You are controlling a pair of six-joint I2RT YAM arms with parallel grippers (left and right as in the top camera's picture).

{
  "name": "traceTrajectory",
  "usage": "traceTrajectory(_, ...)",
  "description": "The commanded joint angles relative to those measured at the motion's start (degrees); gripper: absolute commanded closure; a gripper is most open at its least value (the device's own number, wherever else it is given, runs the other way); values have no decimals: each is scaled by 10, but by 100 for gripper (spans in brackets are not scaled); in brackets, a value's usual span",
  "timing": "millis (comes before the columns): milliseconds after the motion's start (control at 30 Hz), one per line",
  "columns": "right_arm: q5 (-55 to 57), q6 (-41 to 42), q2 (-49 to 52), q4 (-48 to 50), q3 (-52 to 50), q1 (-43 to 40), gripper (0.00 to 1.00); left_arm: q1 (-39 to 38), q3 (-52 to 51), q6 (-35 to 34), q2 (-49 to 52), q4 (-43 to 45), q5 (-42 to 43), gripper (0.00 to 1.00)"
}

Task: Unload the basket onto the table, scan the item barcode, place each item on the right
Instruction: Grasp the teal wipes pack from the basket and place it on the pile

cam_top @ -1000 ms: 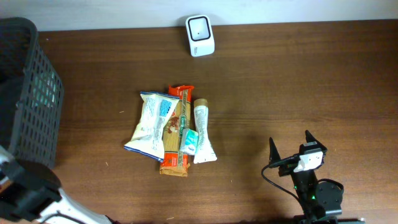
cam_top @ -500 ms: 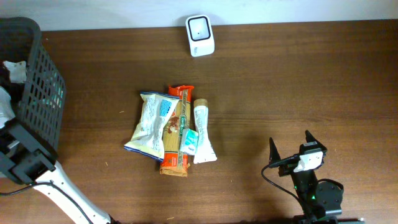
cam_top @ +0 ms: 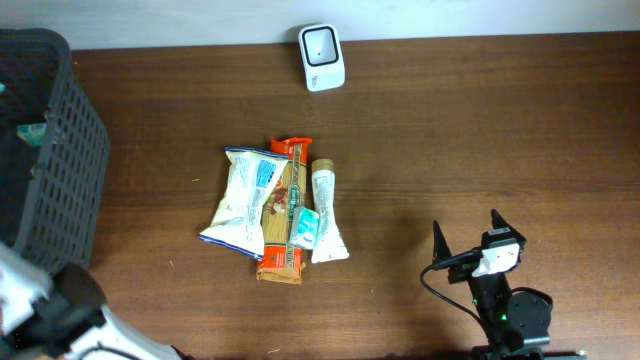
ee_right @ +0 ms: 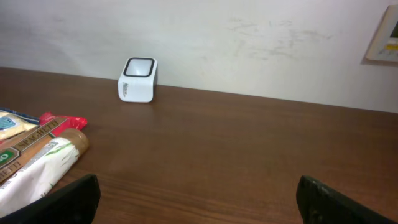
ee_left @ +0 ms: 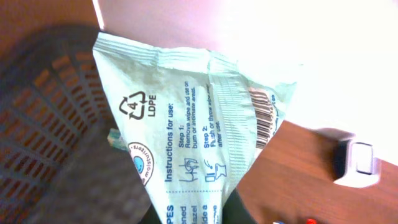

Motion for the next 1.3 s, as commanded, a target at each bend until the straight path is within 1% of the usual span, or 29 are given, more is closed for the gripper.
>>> traceTrajectory(0,-1,5,-4,-2,-4,-3,1,-18,6,-19,-94,-30,51,100)
traceTrajectory(67,-1,5,-4,-2,-4,-3,1,-82,6,-9,-122,-113,65,100)
traceTrajectory(100,-1,5,-4,-2,-4,-3,1,-125,-1,20,-120,-164,64,100)
traceTrajectory(133,-1,5,-4,-2,-4,-3,1,-176,-26,36,-115,-186,48,100)
traceTrajectory(167,-1,5,-4,-2,-4,-3,1,-260,-105,41,-114,-183,37,100)
traceTrajectory(200,-1,5,-4,-2,-4,-3,1,-302,-154,47,-110,-179,33,100)
traceTrajectory(233,-1,5,-4,-2,-4,-3,1,-336,-205,55,-107,-170,28,100)
traceTrajectory(267,-1,5,-4,-2,-4,-3,1,-386,-298,55,-107,-128,12,100)
traceTrajectory(300,-1,5,-4,-2,-4,-3,1,-414,-362,54,-107,-89,9,100)
traceTrajectory(333,-1,5,-4,-2,-4,-3,1,-433,-409,52,-107,-56,9,100)
traceTrajectory(367,-1,5,-4,-2,-4,-3,1,-455,-483,36,-107,-4,7,100)
traceTrajectory(433,-1,5,-4,-2,-4,-3,1,-481,-578,24,-107,70,7,100)
traceTrajectory(500,-1,5,-4,-2,-4,-3,1,-494,-626,25,-107,105,7,40)
traceTrajectory(567,-1,5,-4,-2,-4,-3,1,-490,-615,24,-107,104,7,1)
traceTrajectory(633,-1,5,-4,-2,-4,-3,1,-470,-528,25,-111,79,7,1)
traceTrajectory(667,-1,5,-4,-2,-4,-3,1,-455,-462,25,-113,56,7,1)
traceTrajectory(700,-1,5,-4,-2,-4,-3,1,-425,-365,25,-114,35,7,1)
traceTrajectory(733,-1,5,-4,-2,-4,-3,1,-396,-291,25,-114,26,5,1)
traceTrajectory(767,-1,5,-4,-2,-4,-3,1,-343,-208,22,-115,22,-32,1)
traceTrajectory(833,-1,5,-4,-2,-4,-3,1,-246,-128,-46,-115,25,-168,1)
traceTrajectory(867,-1,5,-4,-2,-4,-3,1,-191,-120,-70,-115,31,-230,1)
traceTrajectory(900,-1,5,-4,-2,-4,-3,1,-150,-122,-84,-112,30,-255,1)
traceTrajectory(967,-1,5,-4,-2,-4,-3,1,-72,-141,-99,-89,39,-258,1)
traceTrajectory(1000,-1,5,-4,-2,-4,-3,1,-49,-155,-97,-68,49,-258,1)
traceTrajectory(1067,-1,5,-4,-2,-4,-3,1,-29,-185,-31,-23,65,-258,1)
traceTrajectory(1100,-1,5,-4,-2,-4,-3,1,-24,-199,22,14,78,-258,3)
traceTrajectory(1167,-1,5,-4,-2,-4,-3,1,-22,-206,88,83,105,-259,5)
traceTrajectory(1233,-1,5,-4,-2,-4,-3,1,-22,-206,118,116,136,-258,11)
traceTrajectory(1267,-1,5,-4,-2,-4,-3,1,-22,-206,133,144,183,-258,11)
